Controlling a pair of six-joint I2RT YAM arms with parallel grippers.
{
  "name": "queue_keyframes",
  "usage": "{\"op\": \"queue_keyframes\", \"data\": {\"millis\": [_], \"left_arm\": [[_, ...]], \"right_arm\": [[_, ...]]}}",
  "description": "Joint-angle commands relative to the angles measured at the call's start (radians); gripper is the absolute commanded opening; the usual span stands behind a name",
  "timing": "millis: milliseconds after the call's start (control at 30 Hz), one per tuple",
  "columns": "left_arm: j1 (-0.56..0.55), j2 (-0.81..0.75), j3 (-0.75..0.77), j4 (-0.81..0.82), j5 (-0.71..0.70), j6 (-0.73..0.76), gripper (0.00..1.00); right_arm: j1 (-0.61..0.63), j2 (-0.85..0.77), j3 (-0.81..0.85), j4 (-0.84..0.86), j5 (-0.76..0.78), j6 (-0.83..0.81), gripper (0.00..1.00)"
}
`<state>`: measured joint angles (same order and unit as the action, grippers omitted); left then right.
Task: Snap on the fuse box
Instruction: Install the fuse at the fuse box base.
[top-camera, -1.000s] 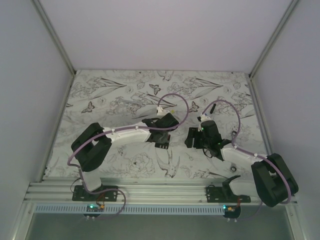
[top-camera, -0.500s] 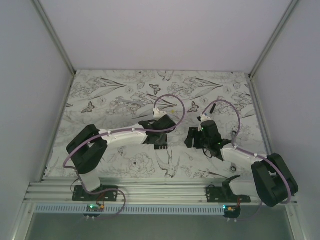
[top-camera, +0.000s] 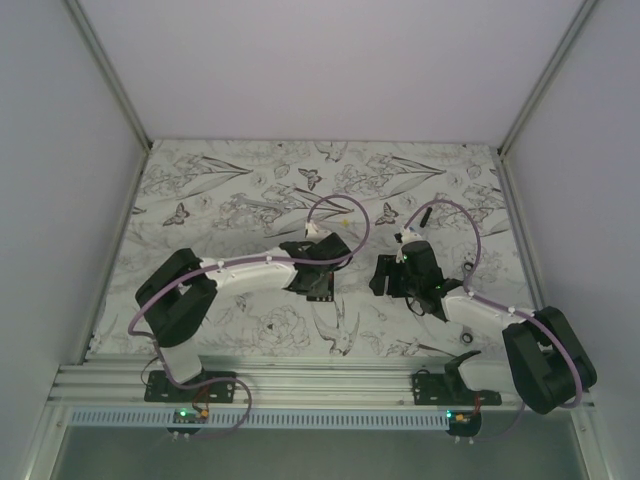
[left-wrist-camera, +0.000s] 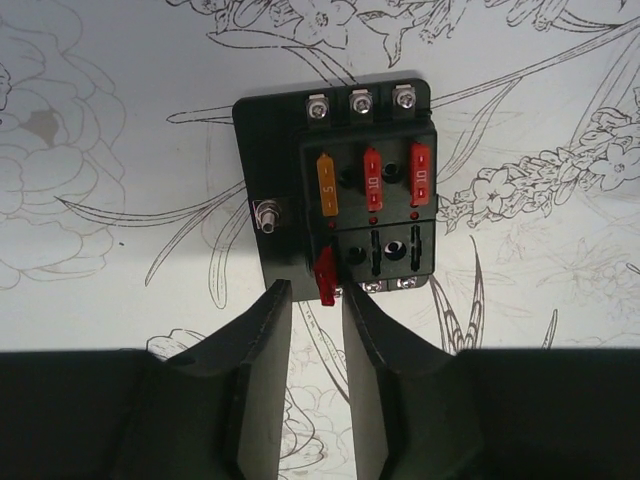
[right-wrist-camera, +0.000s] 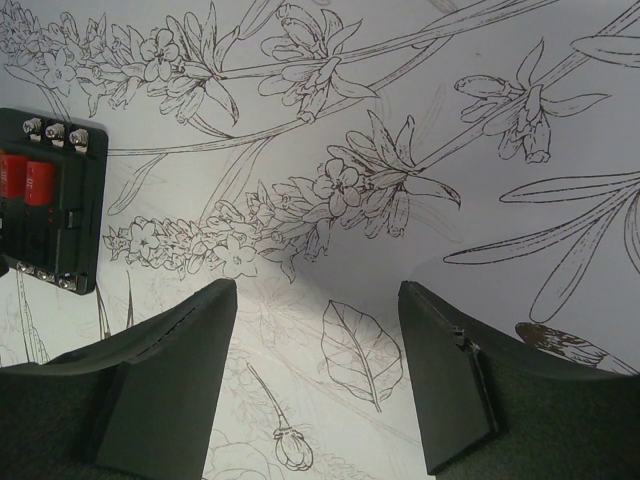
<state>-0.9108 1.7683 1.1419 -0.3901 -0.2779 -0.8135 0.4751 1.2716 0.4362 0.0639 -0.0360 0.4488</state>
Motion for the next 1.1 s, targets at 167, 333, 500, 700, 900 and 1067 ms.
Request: {"op": "queue_keyframes", "data": {"millis": [167,333,500,700,900,1067], "left_arm": [[-0.004,-0.001,0.059,-0.056,0.039,-0.034,0.34],[0.037,0.010,0.054,-0.062,0.086,-0.088,0.34],[0.048,0.007,0.042,-0.068,0.084,-0.108,0.35],[0.054,0.017,0.045,-0.073,0.083,-0.104,0.27],[0.057,0.019,0.040,-0.078,0.075,-0.107,0.15],[0.058,0.032,0.049,-0.085,0.079,-0.105,0.11]], "right_arm": [[-0.001,0.005,0.034,0.009,-0.002,-0.012,0.73],[-0.001,0.005,0.034,0.009,-0.003,-0.011,0.73],[-0.001,0.005,0.035,0.009,-0.002,-0.013,0.73],[-0.001,0.007,0.035,0.007,-0.002,-0.012,0.73],[-0.001,0.007,0.036,0.007,-0.002,-0.013,0.73],[-0.001,0.007,0.036,0.008,-0.002,-0.013,0.73]]}}
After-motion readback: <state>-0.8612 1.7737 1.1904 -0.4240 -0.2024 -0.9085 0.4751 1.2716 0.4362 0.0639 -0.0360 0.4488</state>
